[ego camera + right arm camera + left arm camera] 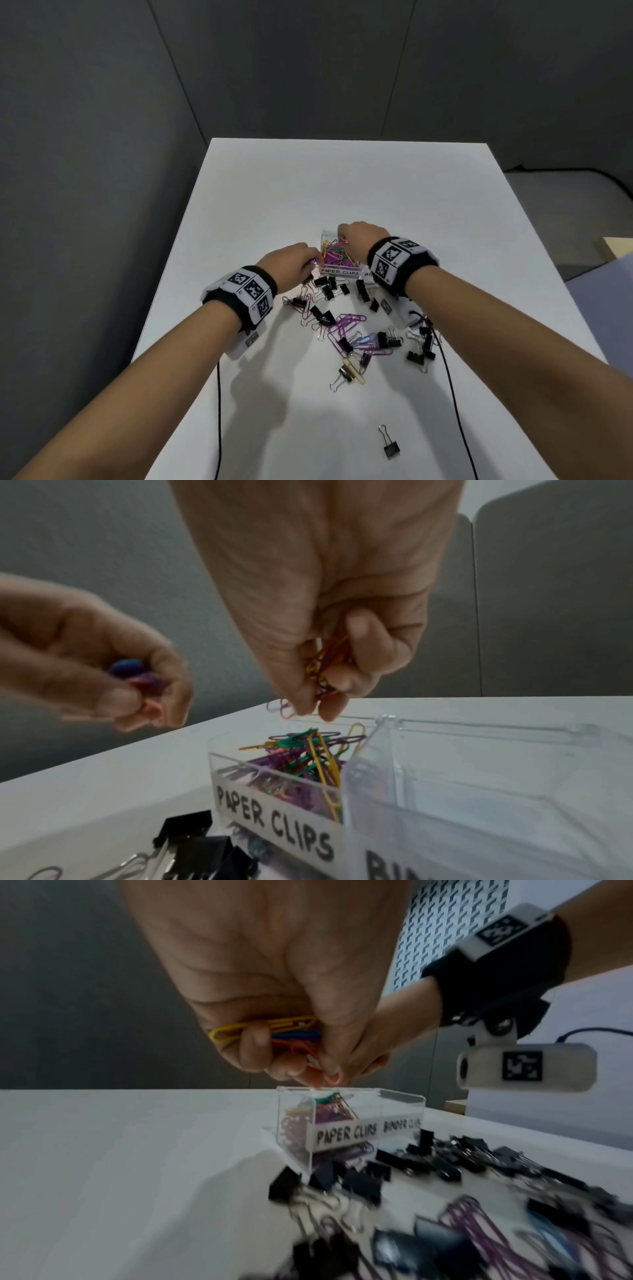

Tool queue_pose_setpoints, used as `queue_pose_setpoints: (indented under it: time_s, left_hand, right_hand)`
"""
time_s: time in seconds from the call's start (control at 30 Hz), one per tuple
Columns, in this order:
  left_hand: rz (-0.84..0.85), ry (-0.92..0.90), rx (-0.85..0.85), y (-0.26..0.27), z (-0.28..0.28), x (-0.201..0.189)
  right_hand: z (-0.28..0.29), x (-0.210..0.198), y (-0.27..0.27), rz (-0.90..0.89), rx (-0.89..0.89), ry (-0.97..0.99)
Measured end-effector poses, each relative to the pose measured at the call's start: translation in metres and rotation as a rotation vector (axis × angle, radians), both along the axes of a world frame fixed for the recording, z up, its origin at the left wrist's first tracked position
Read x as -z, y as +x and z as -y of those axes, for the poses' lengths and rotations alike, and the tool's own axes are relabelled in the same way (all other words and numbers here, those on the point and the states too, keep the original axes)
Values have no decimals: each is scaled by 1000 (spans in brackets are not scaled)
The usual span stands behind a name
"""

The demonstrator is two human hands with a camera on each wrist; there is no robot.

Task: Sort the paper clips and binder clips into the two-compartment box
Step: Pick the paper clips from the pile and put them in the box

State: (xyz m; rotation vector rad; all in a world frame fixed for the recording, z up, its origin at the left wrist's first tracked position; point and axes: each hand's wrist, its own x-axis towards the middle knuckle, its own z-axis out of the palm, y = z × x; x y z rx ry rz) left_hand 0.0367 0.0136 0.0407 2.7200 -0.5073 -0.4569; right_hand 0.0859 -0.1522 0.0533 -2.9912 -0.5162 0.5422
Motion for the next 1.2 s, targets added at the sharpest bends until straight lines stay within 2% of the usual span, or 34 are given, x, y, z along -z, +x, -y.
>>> queue_pose_setpoints:
  time_s: [0.27, 0.43, 0.53, 0.63, 0.87, 1.0, 1.13, 1.2]
  left_hand:
    - [15, -71, -9, 26, 5, 3]
    - [65, -161, -42, 36, 19, 2]
    - [74, -148, -29, 43, 31, 0]
    - [69, -100, 19, 45, 47, 3]
    - [79, -1, 130, 35, 75, 22]
    - [196, -15, 152, 29, 68, 22]
    - [291, -61, 183, 14, 52, 16]
    - [280, -55, 160, 2, 38, 19]
  right_hand:
    - [-5, 15, 9, -27, -34, 24]
    - [14, 4, 1, -66, 0, 242]
    - [35, -4, -12, 45, 51, 325]
    - [53, -3, -39, 103, 36, 296]
    - [73, 31, -102, -55, -119, 136]
    - [73, 44, -112, -99, -164, 102]
    - [70, 54, -121, -56, -250, 146]
    - [68, 61, -126, -10, -316, 167]
